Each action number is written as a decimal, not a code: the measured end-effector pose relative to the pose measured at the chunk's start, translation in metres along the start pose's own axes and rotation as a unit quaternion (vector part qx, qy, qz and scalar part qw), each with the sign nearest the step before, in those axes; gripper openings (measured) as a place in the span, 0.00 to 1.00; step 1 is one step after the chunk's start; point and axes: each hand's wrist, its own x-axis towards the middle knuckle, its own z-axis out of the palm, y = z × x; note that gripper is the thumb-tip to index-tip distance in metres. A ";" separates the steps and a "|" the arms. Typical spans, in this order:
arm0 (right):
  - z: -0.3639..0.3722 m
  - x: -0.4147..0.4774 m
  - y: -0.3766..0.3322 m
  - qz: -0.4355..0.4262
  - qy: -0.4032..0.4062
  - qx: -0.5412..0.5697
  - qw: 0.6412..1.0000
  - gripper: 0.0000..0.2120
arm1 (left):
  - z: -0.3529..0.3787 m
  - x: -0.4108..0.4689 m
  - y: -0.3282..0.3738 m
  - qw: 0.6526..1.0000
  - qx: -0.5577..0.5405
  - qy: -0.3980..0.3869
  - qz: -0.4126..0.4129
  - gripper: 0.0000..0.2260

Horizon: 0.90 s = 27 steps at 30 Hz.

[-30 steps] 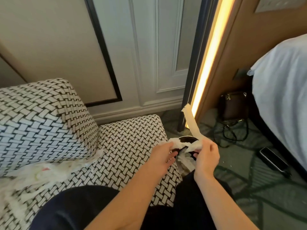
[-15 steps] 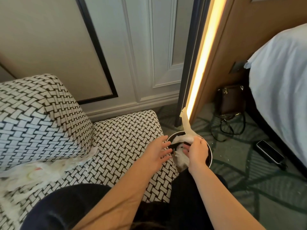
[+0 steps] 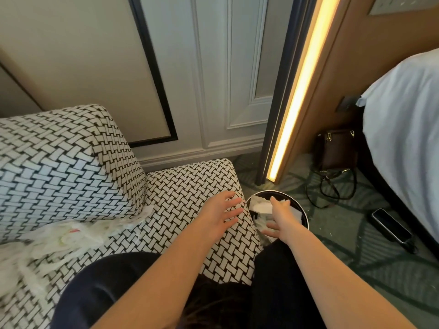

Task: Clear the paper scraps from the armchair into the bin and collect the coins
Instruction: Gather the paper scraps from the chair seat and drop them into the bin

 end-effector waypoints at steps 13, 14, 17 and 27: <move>0.010 -0.051 0.023 -0.297 -0.038 -0.187 0.936 0.13 | -0.075 -0.066 0.040 0.994 -0.034 0.005 0.105 0.12; 0.013 -0.058 0.024 -0.310 -0.041 -0.193 0.930 0.13 | -0.084 -0.072 0.043 0.992 -0.043 0.008 0.114 0.12; 0.029 -0.083 0.023 -0.359 -0.062 -0.208 0.908 0.11 | -0.113 -0.091 0.048 0.988 -0.063 0.014 0.139 0.12; 0.141 -0.199 -0.002 -0.502 -0.202 -0.230 0.809 0.09 | -0.230 -0.144 0.038 0.968 -0.122 0.106 0.192 0.11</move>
